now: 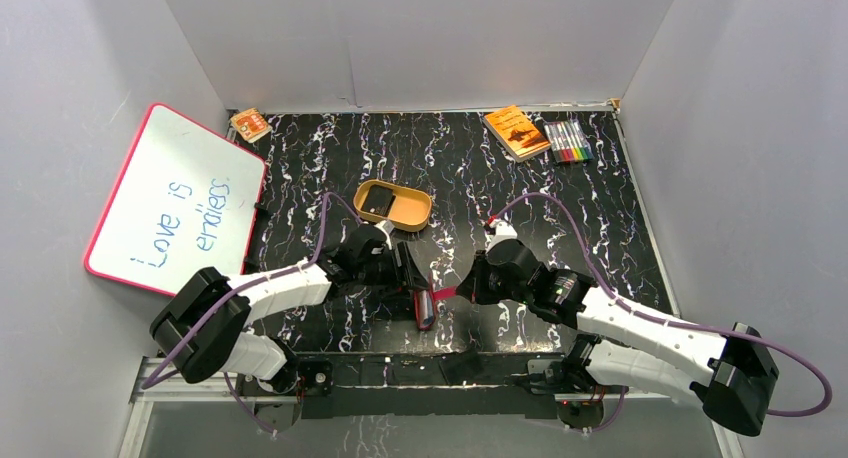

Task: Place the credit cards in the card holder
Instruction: Open the card holder at the center of the board.

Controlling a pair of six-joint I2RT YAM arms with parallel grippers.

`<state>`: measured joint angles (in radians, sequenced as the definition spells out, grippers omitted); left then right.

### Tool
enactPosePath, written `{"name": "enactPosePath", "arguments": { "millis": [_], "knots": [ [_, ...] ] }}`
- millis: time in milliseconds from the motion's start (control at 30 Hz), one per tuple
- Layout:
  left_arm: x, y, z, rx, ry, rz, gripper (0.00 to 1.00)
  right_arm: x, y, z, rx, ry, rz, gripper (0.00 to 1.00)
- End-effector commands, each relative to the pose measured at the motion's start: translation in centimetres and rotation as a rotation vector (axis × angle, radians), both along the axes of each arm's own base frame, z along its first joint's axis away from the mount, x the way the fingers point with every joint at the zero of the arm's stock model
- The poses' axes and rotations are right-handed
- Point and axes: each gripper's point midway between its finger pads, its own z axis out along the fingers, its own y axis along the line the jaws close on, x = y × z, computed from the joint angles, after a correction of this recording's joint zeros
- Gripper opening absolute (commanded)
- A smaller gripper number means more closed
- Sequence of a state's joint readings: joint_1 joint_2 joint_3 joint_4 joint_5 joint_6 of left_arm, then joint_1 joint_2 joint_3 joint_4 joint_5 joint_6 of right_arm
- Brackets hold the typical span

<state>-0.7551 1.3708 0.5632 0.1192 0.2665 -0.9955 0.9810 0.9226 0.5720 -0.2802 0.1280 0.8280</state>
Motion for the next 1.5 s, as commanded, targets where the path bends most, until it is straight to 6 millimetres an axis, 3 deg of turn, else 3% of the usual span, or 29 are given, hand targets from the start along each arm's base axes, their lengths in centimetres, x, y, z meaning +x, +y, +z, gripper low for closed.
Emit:
{"name": "enactPosePath", "arguments": {
  "millis": [0,367,600,800,933,1167,1367,1433,1467],
  "knots": [
    [-1.4,2.5,-2.4,0.105,0.046,0.015,0.57,0.7,0.1,0.5,0.021,-0.024,-0.03,0.0],
    [-1.8,4.0,-2.5,0.125,0.027,0.063,0.55,0.5,-0.5,-0.4,0.003,-0.007,-0.049,0.0],
    [-2.2,4.6,-3.8,0.16,0.045,0.059,0.29,0.2,0.1,-0.4,0.008,0.004,-0.014,0.01],
    [-2.1,4.4,-3.6,0.154,0.032,0.05,0.2,0.2,1.0,1.1,0.015,-0.029,0.055,0.47],
    [-1.9,4.2,-3.2,0.146,0.023,0.042,0.17,1.1,1.0,3.2,-0.019,-0.088,0.062,0.64],
    [-1.3,3.5,-1.8,0.119,-0.003,0.036,0.13,2.2,1.9,8.1,-0.033,-0.178,0.094,0.73],
    [-1.2,3.2,-1.2,0.122,0.008,0.031,0.12,1.0,5.4,9.9,0.009,-0.193,0.186,0.71],
    [-1.2,3.0,-1.0,0.119,0.011,0.03,0.11,-0.2,7.2,9.7,0.03,-0.179,0.258,0.69],
    [-1.1,3.0,-0.9,0.118,0.011,0.031,0.11,-0.7,8.1,8.7,0.016,-0.149,0.291,0.68]
  ]
}}
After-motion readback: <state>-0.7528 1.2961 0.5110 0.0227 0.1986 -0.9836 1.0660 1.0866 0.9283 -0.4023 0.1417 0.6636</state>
